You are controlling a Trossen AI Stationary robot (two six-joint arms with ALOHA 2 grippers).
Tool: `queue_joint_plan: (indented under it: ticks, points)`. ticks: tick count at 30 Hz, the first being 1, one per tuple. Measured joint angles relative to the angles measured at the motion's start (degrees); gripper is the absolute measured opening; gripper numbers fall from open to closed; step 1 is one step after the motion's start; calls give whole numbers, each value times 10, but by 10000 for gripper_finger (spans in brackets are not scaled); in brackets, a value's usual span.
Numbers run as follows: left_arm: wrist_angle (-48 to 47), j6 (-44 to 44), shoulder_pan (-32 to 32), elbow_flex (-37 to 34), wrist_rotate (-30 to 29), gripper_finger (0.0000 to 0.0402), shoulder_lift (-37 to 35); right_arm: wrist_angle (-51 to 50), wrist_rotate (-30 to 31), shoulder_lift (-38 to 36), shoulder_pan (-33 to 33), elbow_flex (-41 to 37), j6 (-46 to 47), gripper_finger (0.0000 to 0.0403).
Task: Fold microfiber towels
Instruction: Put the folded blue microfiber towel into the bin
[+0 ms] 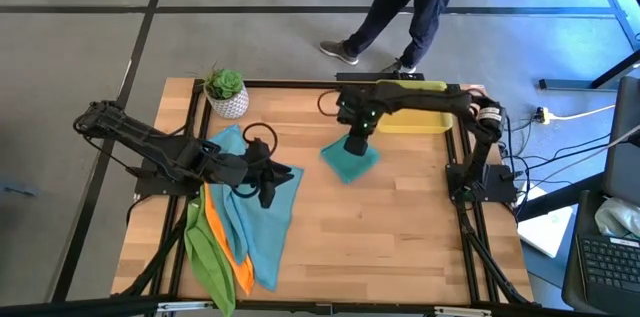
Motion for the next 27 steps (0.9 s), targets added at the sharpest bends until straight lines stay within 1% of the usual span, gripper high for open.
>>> queue_joint_plan:
  ticks: [5,8,14,22,27]
  points:
    - [-2,9,-1,0,0,98,0,-55,9,-1,-38,46,-26,6]
    - [-2,9,0,0,0,98,0,-67,32,-1,-75,50,-31,6]
    - [-2,10,-1,0,6,98,0,-126,34,-5,-159,47,-38,6]
    - [-2,25,-1,0,10,98,0,-133,36,-47,-257,48,-58,6]
    - [-2,25,-1,0,11,98,0,-137,63,-55,-312,48,-80,6]
